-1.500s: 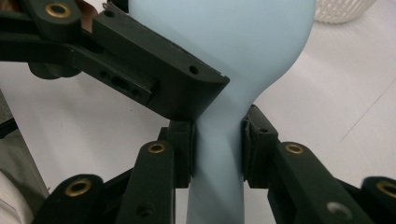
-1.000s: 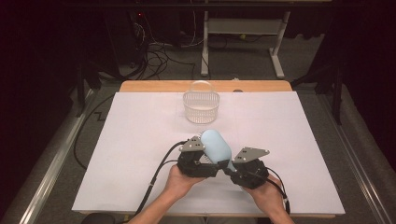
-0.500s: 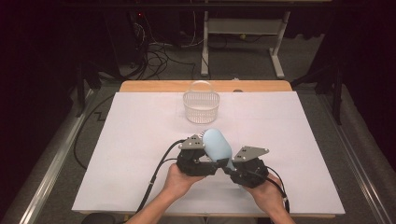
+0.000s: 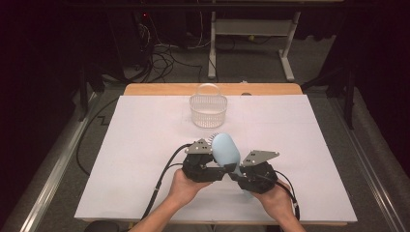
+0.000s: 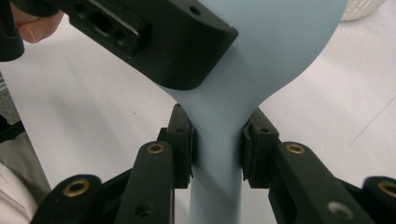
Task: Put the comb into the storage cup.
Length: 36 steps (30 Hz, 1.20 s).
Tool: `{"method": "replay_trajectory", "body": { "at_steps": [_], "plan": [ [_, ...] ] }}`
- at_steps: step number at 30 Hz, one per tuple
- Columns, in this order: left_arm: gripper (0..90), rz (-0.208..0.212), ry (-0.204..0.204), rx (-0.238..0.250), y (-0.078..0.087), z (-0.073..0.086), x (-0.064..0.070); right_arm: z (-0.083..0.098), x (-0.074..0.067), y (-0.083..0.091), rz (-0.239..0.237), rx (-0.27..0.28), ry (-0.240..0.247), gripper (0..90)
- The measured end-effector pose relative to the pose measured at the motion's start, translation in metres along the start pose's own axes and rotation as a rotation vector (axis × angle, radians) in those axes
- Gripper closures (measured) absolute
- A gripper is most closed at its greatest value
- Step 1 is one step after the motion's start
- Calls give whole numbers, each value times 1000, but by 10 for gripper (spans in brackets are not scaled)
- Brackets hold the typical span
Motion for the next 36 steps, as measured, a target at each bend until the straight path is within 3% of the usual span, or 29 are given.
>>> {"method": "replay_trajectory", "body": {
  "at_steps": [19, 28, 36],
  "plan": [
    [521, 4, -12, -5, 0, -10, 1, 0, 8, 6, -57, 27, -67, 657],
    [526, -15, -13, 0, 4, -14, -3, 0, 13, 7, -61, 35, -88, 545],
    [526, -32, -23, 4, 7, -19, -8, 2, 17, 13, -54, 86, -92, 457]
  ]
}}
Point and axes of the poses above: each handheld gripper's, and its own axes: y roughly backward along the jaws, z roughly out of its underside, x roughly to its right, the point moved 1 cm from there along -y, roughly forward along the jaws, and after that the axes turned 12 degrees about -y, right-handed, at the moved point
